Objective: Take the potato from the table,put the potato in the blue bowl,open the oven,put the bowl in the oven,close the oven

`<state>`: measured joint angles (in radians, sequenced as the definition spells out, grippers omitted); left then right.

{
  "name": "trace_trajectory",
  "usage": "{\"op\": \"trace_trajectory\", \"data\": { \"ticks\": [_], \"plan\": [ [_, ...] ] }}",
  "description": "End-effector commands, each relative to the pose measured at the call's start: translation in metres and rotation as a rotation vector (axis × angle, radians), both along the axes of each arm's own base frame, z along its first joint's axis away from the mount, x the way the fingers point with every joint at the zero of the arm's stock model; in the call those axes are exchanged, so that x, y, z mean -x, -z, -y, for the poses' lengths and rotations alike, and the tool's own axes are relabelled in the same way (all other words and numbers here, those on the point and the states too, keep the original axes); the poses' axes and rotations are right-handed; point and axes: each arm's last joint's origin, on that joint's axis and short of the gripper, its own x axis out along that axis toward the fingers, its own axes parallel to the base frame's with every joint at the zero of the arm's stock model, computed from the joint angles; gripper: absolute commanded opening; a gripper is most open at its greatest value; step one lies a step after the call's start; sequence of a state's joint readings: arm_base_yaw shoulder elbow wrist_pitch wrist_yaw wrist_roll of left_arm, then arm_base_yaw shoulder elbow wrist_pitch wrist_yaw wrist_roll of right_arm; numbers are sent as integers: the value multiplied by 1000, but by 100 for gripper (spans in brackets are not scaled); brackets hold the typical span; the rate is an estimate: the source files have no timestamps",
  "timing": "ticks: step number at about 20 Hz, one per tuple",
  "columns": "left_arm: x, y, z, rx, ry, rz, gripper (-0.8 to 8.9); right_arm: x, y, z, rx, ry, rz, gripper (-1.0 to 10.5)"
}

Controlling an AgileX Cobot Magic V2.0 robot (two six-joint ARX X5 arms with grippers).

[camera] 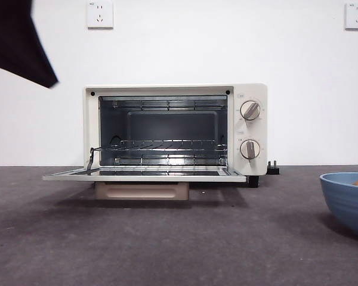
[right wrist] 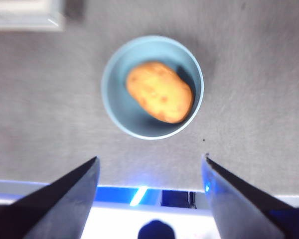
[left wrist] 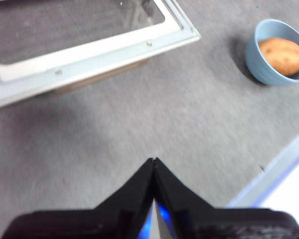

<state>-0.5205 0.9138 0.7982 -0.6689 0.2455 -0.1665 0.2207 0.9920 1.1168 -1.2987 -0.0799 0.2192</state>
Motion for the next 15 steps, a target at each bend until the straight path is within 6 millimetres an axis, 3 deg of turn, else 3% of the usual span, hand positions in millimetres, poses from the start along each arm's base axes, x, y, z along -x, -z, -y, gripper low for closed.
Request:
{"op": "trace_trajectory", "data": {
  "ticks": [1, 4, 8, 15],
  "plan": [
    [11, -3, -5, 18, 23, -1, -6, -17, 27, -1, 12, 19, -43, 344],
    [23, -9, -11, 29, 23, 20, -6, -47, 60, 10, 14, 100, -61, 343],
    [29, -13, -15, 37, 23, 34, -6, -77, 89, 22, 45, 109, -158, 343],
    [32, -10, -17, 9, 35, 11, -6, -100, 115, 24, 73, 136, -199, 336]
  ]
}}
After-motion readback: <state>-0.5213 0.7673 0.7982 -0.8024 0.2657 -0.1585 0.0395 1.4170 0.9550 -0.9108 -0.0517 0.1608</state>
